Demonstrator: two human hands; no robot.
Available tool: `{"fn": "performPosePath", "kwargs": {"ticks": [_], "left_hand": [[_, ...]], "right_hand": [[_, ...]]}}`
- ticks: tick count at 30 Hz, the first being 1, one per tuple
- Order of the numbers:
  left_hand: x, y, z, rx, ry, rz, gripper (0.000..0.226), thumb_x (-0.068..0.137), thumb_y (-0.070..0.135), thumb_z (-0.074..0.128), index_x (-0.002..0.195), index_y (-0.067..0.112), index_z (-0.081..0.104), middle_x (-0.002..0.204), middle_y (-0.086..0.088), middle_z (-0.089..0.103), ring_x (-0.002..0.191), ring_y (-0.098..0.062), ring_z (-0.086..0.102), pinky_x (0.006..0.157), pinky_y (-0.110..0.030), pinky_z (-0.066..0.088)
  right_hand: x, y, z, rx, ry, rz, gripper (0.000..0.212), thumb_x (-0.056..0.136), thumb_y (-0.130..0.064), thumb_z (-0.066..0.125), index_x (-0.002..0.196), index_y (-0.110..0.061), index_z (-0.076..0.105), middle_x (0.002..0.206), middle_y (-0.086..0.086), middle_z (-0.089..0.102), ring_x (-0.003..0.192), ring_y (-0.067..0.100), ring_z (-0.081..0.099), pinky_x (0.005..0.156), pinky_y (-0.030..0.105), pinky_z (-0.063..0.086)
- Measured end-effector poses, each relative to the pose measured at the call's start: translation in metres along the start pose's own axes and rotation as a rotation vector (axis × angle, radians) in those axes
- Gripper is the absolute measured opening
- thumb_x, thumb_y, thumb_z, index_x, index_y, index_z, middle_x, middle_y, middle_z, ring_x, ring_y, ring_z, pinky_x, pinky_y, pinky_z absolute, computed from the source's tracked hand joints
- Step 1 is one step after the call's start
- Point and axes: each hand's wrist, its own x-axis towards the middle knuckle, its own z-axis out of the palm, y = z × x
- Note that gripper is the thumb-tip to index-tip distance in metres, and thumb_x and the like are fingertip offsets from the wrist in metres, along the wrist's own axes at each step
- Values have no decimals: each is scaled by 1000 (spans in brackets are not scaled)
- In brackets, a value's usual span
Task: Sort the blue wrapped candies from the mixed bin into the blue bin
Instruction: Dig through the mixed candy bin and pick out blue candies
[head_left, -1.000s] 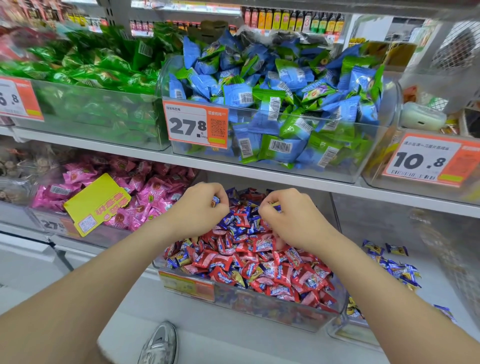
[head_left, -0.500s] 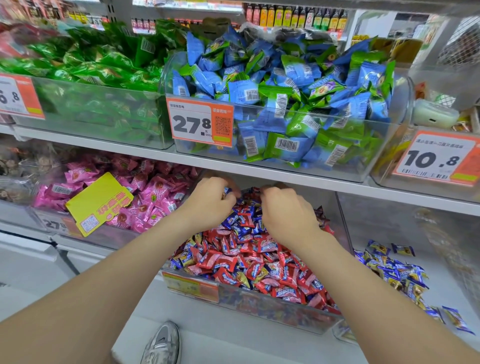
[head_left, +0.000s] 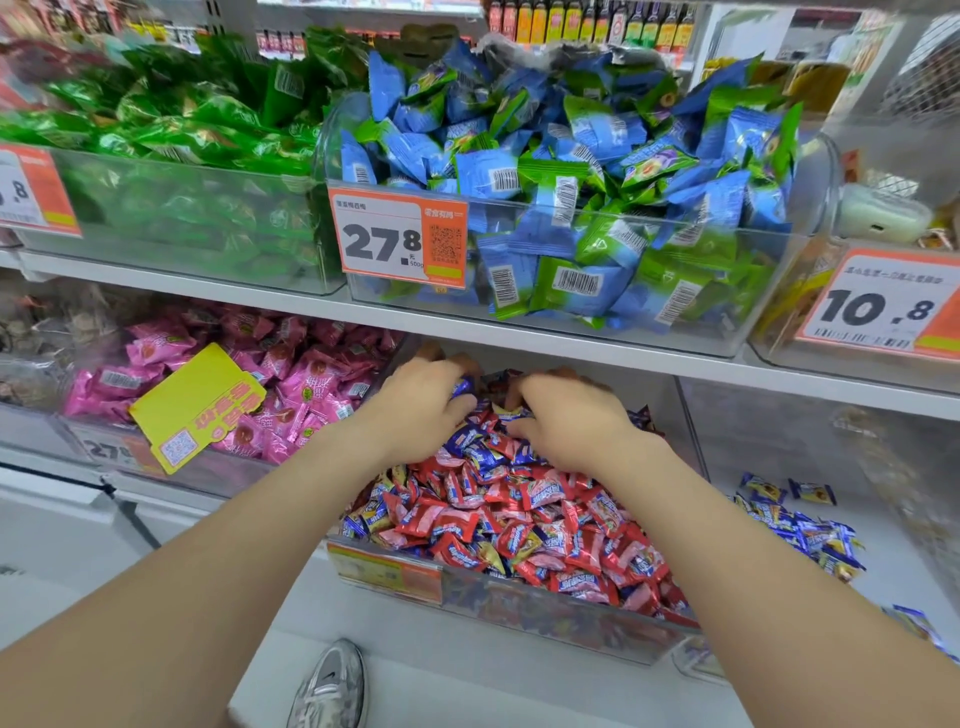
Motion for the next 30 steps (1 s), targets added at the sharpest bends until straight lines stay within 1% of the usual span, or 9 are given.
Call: {"fn": "performPosePath", "kwargs": {"ticks": [2, 5, 9, 12, 16, 19, 21, 25, 30], "left_hand": [[1, -1, 4, 6, -54, -9, 52, 94, 62, 42, 142, 43, 51, 120, -8, 65, 112, -36, 60, 99, -51, 52], [5, -3, 11, 19, -111, -45, 59, 87, 69, 38, 138, 45, 54, 135, -9, 63, 125, -37, 57, 102, -53, 51], [8, 9, 4, 36, -107, -89, 32, 96, 49, 59, 121, 33, 72, 111, -10, 72, 104, -35, 66, 89, -48, 57], [7, 18, -1, -22, -27, -85, 39, 91, 45, 46, 104, 23, 75, 93, -9, 73, 87, -33, 66, 77, -44, 57], [1, 27, -6, -52, 157, -90, 41, 90, 39, 45, 64, 8, 49, 54, -9, 48, 51, -27, 44, 51, -35, 35], [-6, 26, -11, 45, 210, -79, 46, 92, 43, 48, 60, 9, 47, 51, -8, 45, 49, -28, 44, 50, -33, 40], [-10, 21, -11, 107, 169, -44, 53, 98, 49, 55, 60, 13, 48, 53, -7, 48, 53, -28, 47, 51, -36, 40], [-14, 15, -15, 78, 82, 3, 41, 97, 45, 67, 75, 12, 54, 71, -5, 54, 66, -27, 52, 61, -37, 40], [-27, 19, -28, 44, 18, -23, 5, 99, 31, 71, 96, 27, 69, 111, 2, 70, 100, -22, 66, 88, -44, 54]], "right_hand": [[-2, 3, -1, 1, 34, 8, 25, 105, -47, 56, 110, -23, 55, 111, 6, 62, 105, 34, 63, 85, 43, 54], [-8, 8, -3, 51, 123, -5, 27, 107, -47, 52, 102, -21, 53, 102, 6, 65, 100, 35, 64, 80, 42, 53], [-17, 16, -5, 125, 193, -28, 29, 108, -47, 50, 111, -21, 62, 88, 1, 64, 92, 35, 65, 72, 42, 50], [-26, 21, -8, 204, 238, -98, 25, 108, -38, 51, 110, -21, 69, 90, 3, 70, 96, 36, 67, 76, 44, 53], [-36, 30, -6, 218, 229, -141, 27, 107, -32, 57, 128, -23, 72, 102, 6, 77, 108, 35, 67, 82, 39, 50], [-40, 38, -5, 226, 209, -138, 29, 107, -32, 59, 131, -21, 70, 70, -12, 58, 97, 32, 64, 76, 36, 42], [-42, 43, -5, 218, 196, -138, 28, 107, -32, 59, 131, -23, 70, 74, -9, 60, 98, 31, 61, 79, 39, 45], [-46, 43, -5, 174, 111, -106, 33, 107, -34, 57, 136, -20, 67, 130, 5, 70, 127, 34, 54, 98, 41, 45], [-47, 30, 0, 136, 34, -111, 32, 108, -29, 55, 137, -17, 63, 125, 12, 67, 121, 34, 57, 95, 42, 50]]}}
